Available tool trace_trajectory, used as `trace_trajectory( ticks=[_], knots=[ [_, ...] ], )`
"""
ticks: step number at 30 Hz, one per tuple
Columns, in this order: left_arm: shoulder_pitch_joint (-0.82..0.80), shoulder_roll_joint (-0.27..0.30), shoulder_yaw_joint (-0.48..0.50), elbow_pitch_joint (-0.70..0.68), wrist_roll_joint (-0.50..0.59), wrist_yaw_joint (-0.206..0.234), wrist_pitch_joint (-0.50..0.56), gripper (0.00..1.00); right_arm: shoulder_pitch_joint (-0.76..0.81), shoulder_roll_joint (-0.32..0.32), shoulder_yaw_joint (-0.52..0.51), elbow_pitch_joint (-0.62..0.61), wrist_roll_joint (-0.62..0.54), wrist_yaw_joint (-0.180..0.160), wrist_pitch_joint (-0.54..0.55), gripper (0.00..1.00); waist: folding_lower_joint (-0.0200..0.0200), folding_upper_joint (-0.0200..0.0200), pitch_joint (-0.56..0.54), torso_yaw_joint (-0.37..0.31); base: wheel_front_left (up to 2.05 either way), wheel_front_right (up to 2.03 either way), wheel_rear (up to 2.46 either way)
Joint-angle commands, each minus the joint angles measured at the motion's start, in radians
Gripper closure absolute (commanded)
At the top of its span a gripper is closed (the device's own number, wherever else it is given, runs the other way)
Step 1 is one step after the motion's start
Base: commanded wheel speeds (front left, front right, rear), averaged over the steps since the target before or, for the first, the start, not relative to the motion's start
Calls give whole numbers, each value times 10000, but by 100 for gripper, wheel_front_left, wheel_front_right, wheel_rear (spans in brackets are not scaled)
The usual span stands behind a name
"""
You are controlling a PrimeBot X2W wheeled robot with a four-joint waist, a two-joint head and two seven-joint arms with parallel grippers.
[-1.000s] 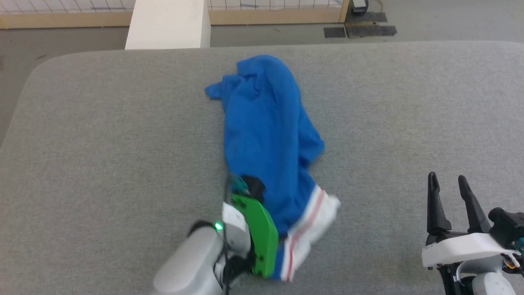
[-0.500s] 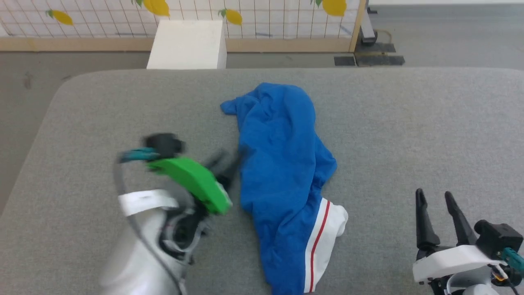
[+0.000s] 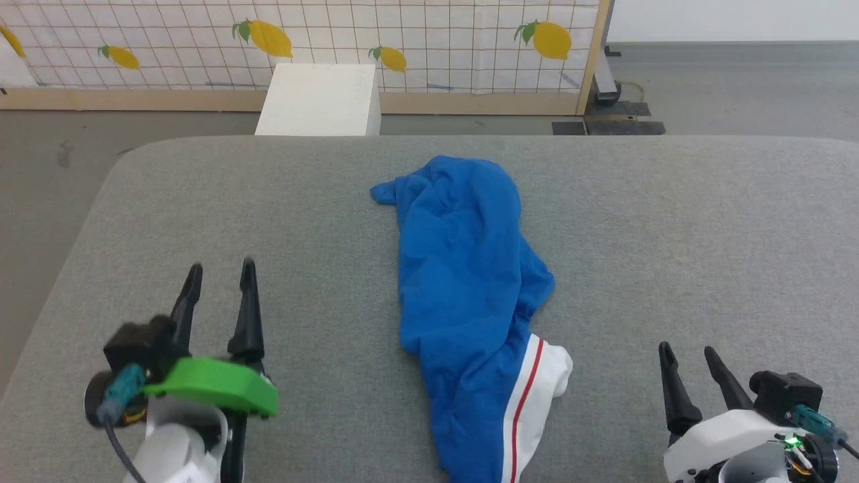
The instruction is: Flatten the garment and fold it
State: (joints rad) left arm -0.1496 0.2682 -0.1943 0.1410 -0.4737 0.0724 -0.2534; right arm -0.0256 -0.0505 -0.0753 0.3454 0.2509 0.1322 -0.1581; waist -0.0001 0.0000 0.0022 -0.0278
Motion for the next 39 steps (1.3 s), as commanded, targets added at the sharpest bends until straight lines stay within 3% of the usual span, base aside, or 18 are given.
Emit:
trace_trajectory(
  ticks=[1,7,13,17,24,30,31,32,39],
  knots=[
    [385,-38,112,-251,277,105,-70,0,-106,3,-23,58,41,-15,161,0,1,0,11,23,0,0,0],
    [1542,-530,349,-1048,1159,95,-80,0,-358,3,360,-258,-165,-15,1386,0,1,0,137,140,0,0,0],
    [1834,-997,747,-1341,1379,-149,-82,0,-1120,3,1695,-594,-581,-15,4470,0,1,0,412,367,0,0,0],
    [1726,-1240,872,-1414,1633,-365,-82,0,-1743,3,2102,-441,-1270,-15,5785,0,1,0,649,700,0,0,0],
    [1414,-1575,1050,-1363,1931,-779,-83,0,-2275,3,2175,558,-2175,-15,7148,0,1,0,1134,1276,0,0,0],
    [1323,-1776,1271,-1290,2080,-1050,-83,0,-2277,3,2157,1306,-2271,-15,7910,0,1,0,1259,1529,0,0,0],
    [1326,-1806,1309,-1270,2103,-1091,-83,0,-2259,3,2163,1385,-2149,-15,8061,56,1,0,1249,1539,0,0,0],
    [1337,-1838,1349,-1260,2120,-1129,-83,0,-2255,3,2209,1403,-1975,-15,8138,100,1,0,1232,1540,0,0,0],
    [1420,-2008,1513,-1223,2133,-1311,-83,0,-2789,3,1710,572,-1415,-15,7104,100,1,0,1092,1359,0,0,0]
  ],
)
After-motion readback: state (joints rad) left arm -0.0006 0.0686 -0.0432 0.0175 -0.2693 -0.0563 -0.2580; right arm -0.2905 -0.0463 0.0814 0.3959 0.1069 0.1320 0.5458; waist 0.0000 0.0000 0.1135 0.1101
